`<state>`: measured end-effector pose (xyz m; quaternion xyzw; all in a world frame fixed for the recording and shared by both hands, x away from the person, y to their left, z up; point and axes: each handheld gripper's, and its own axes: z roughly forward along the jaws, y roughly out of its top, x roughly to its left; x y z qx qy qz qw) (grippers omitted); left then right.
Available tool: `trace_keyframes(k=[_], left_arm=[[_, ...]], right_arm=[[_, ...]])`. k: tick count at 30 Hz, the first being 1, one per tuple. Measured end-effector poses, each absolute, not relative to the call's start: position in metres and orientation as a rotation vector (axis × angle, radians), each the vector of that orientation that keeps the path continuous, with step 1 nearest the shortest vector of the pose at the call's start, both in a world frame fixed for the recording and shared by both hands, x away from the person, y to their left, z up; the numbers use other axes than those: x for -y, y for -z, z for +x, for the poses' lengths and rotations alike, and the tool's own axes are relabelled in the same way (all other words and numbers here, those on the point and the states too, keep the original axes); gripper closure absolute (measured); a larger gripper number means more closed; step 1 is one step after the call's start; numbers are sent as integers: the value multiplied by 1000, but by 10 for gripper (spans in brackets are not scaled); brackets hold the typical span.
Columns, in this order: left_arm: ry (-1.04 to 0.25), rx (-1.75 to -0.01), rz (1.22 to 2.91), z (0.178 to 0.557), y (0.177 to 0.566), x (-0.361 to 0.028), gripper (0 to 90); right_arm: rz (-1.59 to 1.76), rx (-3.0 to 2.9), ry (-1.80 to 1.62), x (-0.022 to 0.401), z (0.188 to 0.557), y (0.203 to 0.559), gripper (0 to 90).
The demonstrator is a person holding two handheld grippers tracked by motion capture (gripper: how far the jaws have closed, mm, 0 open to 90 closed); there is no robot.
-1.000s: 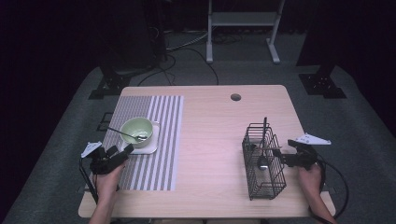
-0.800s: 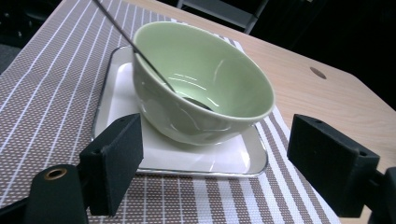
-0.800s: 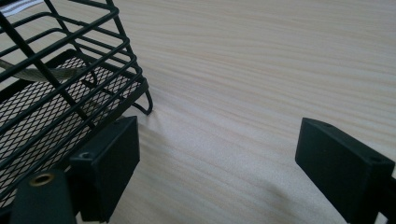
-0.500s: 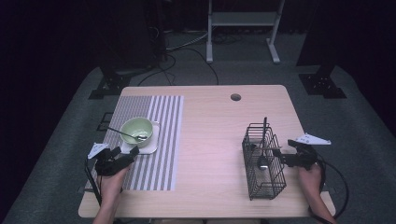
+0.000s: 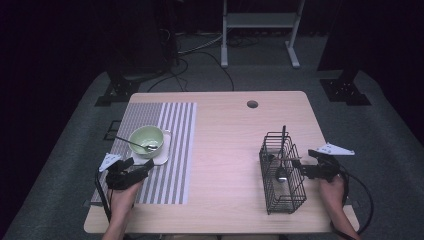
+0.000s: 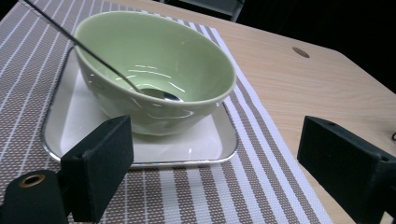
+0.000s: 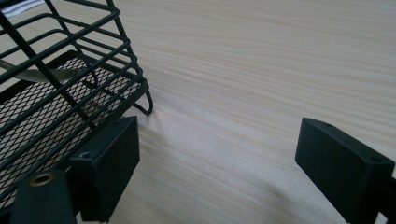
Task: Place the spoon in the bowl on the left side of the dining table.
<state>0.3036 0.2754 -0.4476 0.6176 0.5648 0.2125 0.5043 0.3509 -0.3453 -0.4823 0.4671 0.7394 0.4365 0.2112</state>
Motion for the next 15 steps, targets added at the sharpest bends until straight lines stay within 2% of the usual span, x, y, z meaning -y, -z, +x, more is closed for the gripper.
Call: trace_keyframes(k=[15], left_arm=[[-485,-1300,1548,302,447,-260,99]], right_arm=[[1297,-2054,-1214,345,351,482,128]])
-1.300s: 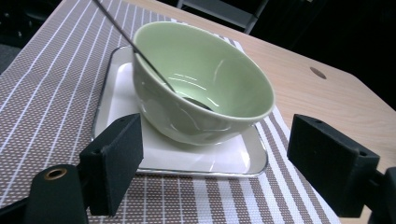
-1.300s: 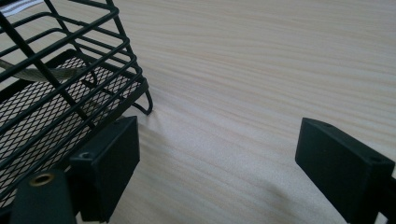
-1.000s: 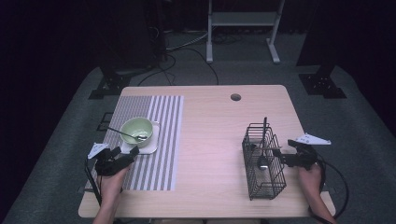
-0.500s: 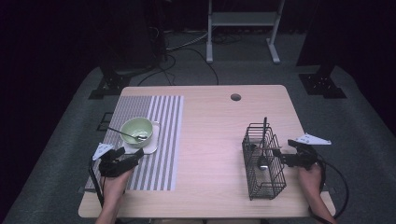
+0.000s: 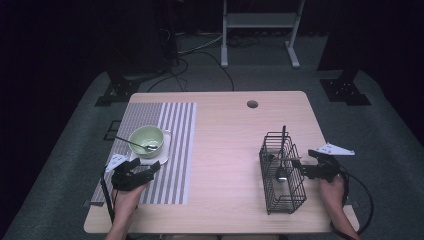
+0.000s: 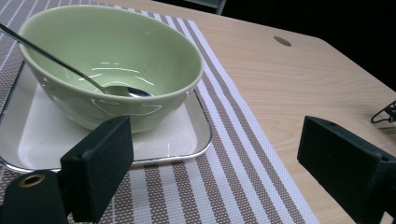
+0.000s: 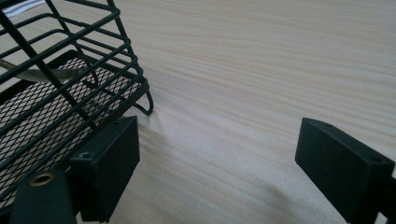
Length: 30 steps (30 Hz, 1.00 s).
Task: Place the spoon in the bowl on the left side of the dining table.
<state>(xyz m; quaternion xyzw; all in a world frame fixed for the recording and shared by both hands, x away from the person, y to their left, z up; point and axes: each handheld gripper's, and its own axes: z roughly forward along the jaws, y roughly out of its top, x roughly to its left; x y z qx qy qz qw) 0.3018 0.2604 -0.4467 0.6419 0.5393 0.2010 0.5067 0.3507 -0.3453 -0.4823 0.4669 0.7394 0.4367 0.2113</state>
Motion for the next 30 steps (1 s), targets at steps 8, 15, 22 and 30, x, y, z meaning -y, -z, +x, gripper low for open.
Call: trace_keyframes(k=[8,15,22,30], left_arm=[[-469,-1267,1584,301,447,-253,99],[-464,-1246,1614,300,447,-248,99],[-455,-1223,1637,299,447,-242,99],[-459,-1205,1659,298,448,-238,99]], right_arm=[[1296,-2055,-1215,345,351,482,128],[1294,-2056,-1215,345,351,482,128],[1293,-2054,-1216,345,350,482,128],[1293,-2054,-1217,346,350,482,128]])
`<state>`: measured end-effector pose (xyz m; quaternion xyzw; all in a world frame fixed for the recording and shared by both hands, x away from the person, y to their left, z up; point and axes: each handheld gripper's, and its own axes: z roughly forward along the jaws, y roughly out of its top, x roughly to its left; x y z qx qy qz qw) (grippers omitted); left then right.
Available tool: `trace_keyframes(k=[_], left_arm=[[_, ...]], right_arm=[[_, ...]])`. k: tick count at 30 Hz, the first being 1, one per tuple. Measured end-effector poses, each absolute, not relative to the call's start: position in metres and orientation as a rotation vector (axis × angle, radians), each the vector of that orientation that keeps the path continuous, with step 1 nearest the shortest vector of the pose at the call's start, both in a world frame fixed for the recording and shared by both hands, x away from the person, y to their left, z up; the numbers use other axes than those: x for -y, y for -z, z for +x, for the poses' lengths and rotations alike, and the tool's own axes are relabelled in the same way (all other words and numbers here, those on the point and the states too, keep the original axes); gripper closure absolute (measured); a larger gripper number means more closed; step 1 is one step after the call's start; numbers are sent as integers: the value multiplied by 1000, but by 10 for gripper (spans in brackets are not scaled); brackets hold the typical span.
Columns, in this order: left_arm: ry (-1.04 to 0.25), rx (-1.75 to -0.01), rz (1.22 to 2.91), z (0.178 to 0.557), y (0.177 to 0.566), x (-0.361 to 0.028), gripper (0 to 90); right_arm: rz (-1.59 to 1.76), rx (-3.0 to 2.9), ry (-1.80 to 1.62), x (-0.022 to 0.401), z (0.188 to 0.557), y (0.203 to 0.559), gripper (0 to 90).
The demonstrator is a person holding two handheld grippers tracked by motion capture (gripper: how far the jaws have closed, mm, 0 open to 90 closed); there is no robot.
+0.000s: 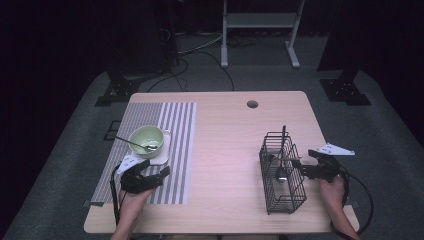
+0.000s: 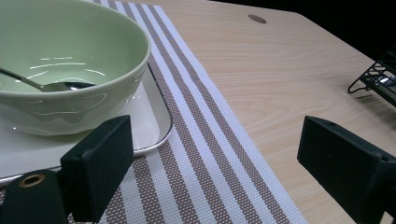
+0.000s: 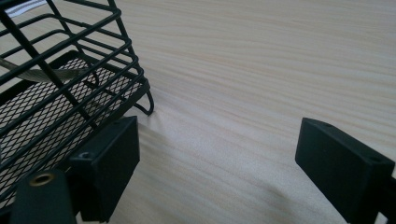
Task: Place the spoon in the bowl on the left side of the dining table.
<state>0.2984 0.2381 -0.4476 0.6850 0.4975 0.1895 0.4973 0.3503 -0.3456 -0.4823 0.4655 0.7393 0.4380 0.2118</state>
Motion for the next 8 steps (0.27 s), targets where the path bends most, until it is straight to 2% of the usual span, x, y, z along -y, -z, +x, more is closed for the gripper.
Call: trace_keyframes(k=[8], left_arm=[[-463,-1200,1668,299,448,-237,99]], right_arm=[[1296,-2053,-1219,346,350,482,128]])
